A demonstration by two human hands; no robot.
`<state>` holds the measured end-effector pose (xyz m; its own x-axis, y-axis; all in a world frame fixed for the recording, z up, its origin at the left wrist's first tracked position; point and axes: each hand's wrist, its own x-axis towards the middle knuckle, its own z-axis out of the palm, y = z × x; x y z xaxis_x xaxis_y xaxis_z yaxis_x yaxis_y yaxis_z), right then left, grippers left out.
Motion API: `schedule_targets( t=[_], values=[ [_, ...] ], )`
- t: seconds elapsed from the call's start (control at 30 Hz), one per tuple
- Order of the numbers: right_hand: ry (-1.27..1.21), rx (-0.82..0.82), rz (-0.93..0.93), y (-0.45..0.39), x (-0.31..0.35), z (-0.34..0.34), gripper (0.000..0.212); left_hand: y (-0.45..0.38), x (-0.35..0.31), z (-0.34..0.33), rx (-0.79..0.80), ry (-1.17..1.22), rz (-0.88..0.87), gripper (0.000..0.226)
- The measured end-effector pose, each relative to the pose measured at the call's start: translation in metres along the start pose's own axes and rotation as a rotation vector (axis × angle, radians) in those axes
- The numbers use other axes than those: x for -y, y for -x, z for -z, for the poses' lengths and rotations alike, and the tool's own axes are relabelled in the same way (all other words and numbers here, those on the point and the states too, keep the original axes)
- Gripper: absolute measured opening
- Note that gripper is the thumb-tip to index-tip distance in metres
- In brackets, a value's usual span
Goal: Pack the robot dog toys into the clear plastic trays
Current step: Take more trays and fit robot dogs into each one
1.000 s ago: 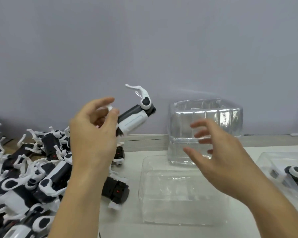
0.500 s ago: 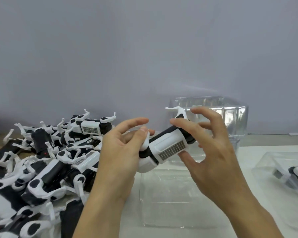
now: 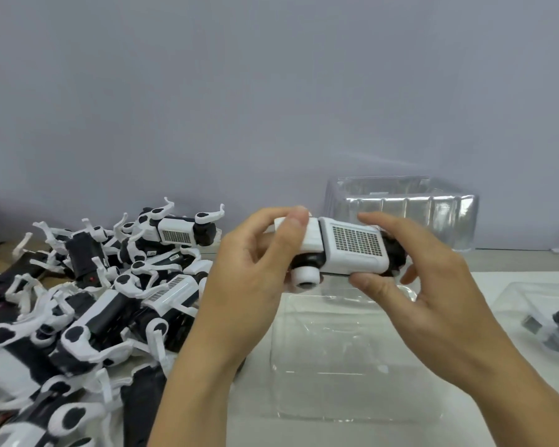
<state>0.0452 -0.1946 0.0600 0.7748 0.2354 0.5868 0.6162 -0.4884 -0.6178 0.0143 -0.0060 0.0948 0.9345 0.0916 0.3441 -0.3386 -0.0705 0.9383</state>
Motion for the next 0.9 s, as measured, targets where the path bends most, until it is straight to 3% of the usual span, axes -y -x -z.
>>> schedule_targets(
  t=[0.1,0.23,0.43,0.57,0.77,0.9],
  values=[
    [0.058,-0.033,0.012,0.0,0.006,-0.006,0.056,-0.003,0.005,-0.006,-0.092,0.096,0.142,0.05],
    [0.161,-0.034,0.069,-0.001,0.009,-0.013,0.054,-0.005,0.011,-0.017,-0.138,0.248,0.312,0.046],
    [0.149,-0.039,0.005,-0.001,-0.003,-0.006,0.041,-0.009,0.019,-0.015,-0.167,0.202,0.394,0.061],
    [0.093,-0.102,-0.068,-0.001,-0.011,0.007,0.029,-0.01,0.035,-0.001,-0.406,-0.033,0.238,0.022],
    [0.12,-0.012,-0.165,-0.002,-0.02,0.013,0.022,-0.006,0.067,-0.009,-0.24,-0.34,0.29,0.03],
    [0.118,0.1,-0.203,0.0,-0.02,0.005,0.029,-0.006,0.083,-0.017,-0.166,-0.38,0.413,0.034]
  ],
)
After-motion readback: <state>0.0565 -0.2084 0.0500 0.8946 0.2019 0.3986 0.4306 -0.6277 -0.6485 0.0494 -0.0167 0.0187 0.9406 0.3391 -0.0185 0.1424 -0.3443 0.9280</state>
